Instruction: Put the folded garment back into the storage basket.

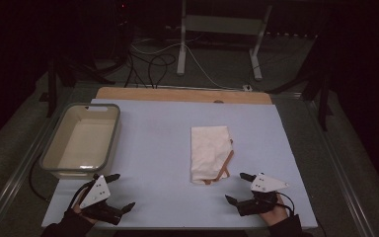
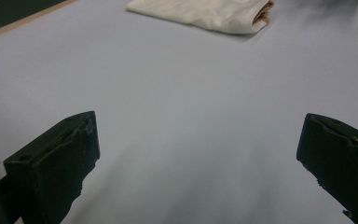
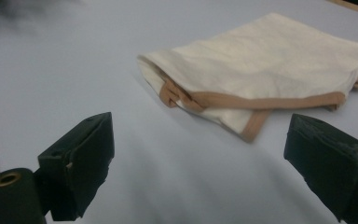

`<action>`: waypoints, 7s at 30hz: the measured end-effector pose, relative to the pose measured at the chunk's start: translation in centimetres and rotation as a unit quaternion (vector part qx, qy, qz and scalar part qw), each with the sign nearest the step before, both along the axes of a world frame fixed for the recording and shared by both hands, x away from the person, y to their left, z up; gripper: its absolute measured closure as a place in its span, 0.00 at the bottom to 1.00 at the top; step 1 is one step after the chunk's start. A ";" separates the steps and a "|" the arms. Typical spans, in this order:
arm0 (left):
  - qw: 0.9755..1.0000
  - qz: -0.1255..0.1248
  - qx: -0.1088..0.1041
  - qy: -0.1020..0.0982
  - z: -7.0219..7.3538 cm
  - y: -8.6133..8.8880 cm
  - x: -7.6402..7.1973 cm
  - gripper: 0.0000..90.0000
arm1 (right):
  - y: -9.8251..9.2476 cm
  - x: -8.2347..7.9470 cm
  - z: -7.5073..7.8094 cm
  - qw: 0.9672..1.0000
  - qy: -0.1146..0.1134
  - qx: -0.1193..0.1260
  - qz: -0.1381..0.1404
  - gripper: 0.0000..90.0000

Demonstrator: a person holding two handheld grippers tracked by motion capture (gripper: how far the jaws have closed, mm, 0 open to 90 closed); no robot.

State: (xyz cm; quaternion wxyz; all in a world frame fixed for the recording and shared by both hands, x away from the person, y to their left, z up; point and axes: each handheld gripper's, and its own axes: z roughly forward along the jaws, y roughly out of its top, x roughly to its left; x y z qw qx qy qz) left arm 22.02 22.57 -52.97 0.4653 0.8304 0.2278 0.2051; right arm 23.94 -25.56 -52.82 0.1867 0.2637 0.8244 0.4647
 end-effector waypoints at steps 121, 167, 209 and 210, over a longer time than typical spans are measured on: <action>0.987 -0.077 0.070 0.122 2.0 -19.0 15.9 0.01 | 2.7 15.2 0.6 0.995 0.048 -0.067 -0.055 0.10; 0.978 -0.078 0.105 0.161 -0.7 -21.0 17.7 0.55 | 2.2 17.5 -0.9 0.983 0.141 -0.070 -0.093 0.44; 0.972 -0.109 0.128 0.164 0.2 -21.7 17.0 0.97 | 3.4 16.3 0.3 0.982 0.159 -0.079 -0.060 0.93; 0.972 -0.110 0.131 0.161 0.3 -21.6 17.0 0.97 | 3.4 16.3 0.3 0.982 0.158 -0.079 -0.060 0.93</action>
